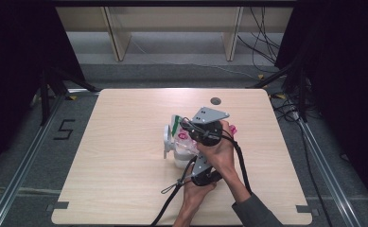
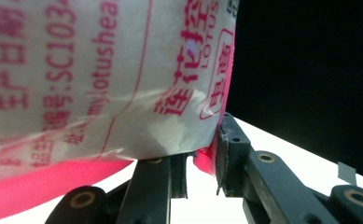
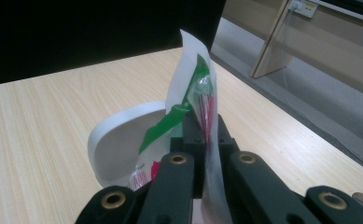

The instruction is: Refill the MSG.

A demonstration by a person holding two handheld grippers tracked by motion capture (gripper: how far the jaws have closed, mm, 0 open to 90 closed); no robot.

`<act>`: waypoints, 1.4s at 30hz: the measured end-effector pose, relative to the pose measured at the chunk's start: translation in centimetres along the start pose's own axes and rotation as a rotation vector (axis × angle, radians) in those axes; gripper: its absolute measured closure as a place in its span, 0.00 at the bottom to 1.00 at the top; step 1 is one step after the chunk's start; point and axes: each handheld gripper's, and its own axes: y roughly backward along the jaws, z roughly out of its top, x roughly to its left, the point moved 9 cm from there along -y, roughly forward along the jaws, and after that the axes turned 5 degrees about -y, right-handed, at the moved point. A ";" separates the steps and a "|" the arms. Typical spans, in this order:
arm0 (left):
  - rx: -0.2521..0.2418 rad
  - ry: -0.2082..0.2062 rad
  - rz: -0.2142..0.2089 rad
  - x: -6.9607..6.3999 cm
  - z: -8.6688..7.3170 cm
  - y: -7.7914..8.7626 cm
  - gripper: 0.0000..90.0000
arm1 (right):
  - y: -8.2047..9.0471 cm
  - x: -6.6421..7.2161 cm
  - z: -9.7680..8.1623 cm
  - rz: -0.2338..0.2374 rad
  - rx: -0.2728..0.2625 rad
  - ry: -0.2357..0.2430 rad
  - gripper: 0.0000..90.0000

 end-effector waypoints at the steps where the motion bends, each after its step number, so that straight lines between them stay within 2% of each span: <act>1: -0.010 0.009 0.000 0.0 0.0 -0.1 0.85 | 0.0 0.2 -0.1 0.014 0.019 0.000 1.00; 3: 0.001 0.003 0.000 0.1 -0.1 0.0 0.85 | -0.1 0.0 -0.1 0.000 0.006 0.012 1.00; 5: 0.004 -0.003 0.003 0.1 0.0 0.0 0.85 | 0.0 0.1 -0.1 0.009 0.014 -0.016 1.00; 6: -0.010 -0.003 0.000 0.0 0.1 -0.1 0.85 | 0.0 0.0 0.1 0.004 -0.004 0.002 1.00; 9: 0.009 0.000 0.005 0.1 -0.2 0.0 0.85 | 0.0 0.0 0.0 0.002 0.000 0.003 1.00; 10: 0.009 0.000 0.005 0.1 -0.2 0.0 0.85 | -0.1 0.0 -0.2 0.005 0.008 -0.011 1.00; 12: -0.004 0.001 0.000 0.0 0.0 -0.1 0.85 | 0.0 0.0 -0.2 0.008 0.011 -0.008 1.00; 14: -0.001 -0.003 0.001 0.1 0.0 0.0 0.85 | 0.1 0.0 0.1 -0.003 -0.005 -0.017 1.00; 16: 0.003 -0.003 0.002 0.1 -0.1 0.0 0.85 | -0.1 0.0 -0.1 0.008 0.011 0.006 1.00; 17: 0.000 -0.002 0.003 0.1 -0.1 0.0 0.85 | -0.2 -0.1 -0.1 -0.009 0.000 0.007 1.00; 18: 0.000 -0.002 0.003 0.1 -0.1 0.0 0.85 | -0.1 0.1 -0.1 0.005 0.007 -0.005 1.00; 20: -0.001 -0.002 0.002 0.1 0.0 0.0 0.85 | 0.0 0.0 0.1 0.002 -0.009 0.000 1.00; 22: 0.001 -0.003 0.002 0.1 0.0 0.0 0.85 | -0.1 0.1 0.0 0.007 0.007 0.001 1.00; 26: 0.001 -0.001 0.003 0.2 0.0 0.0 0.85 | -0.1 -0.1 0.1 -0.003 -0.005 0.011 1.00; 27: 0.006 -0.006 0.003 0.2 -0.1 0.0 0.85 | -0.1 0.1 -0.1 0.007 0.006 -0.002 1.00; 29: 0.007 -0.006 0.012 0.3 -0.1 -0.1 0.85 | -0.4 0.1 -0.2 0.006 0.009 0.005 1.00; 30: 0.017 -0.034 -0.002 0.4 -0.3 0.0 0.85 | -0.3 0.3 -0.3 0.018 0.019 -0.001 1.00; 31: 0.068 -0.080 0.002 0.7 -0.5 0.5 0.85 | -0.2 0.2 -0.1 0.009 0.006 0.007 1.00; 32: 0.069 -0.081 0.003 0.7 -0.5 0.5 0.85 | -0.1 0.3 0.1 0.006 -0.002 -0.009 1.00; 33: 0.068 -0.082 -0.003 0.7 -0.4 0.5 0.85 | -0.1 0.3 0.2 0.007 -0.010 0.002 1.00; 34: 0.002 -0.006 0.007 0.3 0.0 0.0 0.85 | -0.1 0.3 0.2 0.005 -0.007 0.010 1.00; 35: -0.009 0.008 0.010 0.3 0.0 -0.1 0.85 | -0.3 0.4 0.0 0.008 0.007 0.013 1.00; 36: 0.017 -0.014 0.013 0.5 -0.3 0.0 0.85 | -0.5 0.1 -0.2 -0.001 0.009 0.018 1.00; 37: 0.044 -0.042 0.014 0.6 -0.5 0.1 0.85 | -0.5 0.1 -0.3 0.010 0.014 0.005 1.00; 38: 0.069 -0.075 0.001 0.8 -0.6 0.4 0.85 | -0.4 0.1 -0.3 0.010 0.009 -0.001 1.00; 39: 0.004 -0.004 0.002 0.3 -0.1 0.0 0.85 | -0.3 0.1 -0.1 0.005 0.000 -0.007 1.00; 42: 0.008 -0.005 0.005 0.3 -0.1 0.0 0.85 | -0.2 0.1 0.0 0.003 -0.004 -0.004 1.00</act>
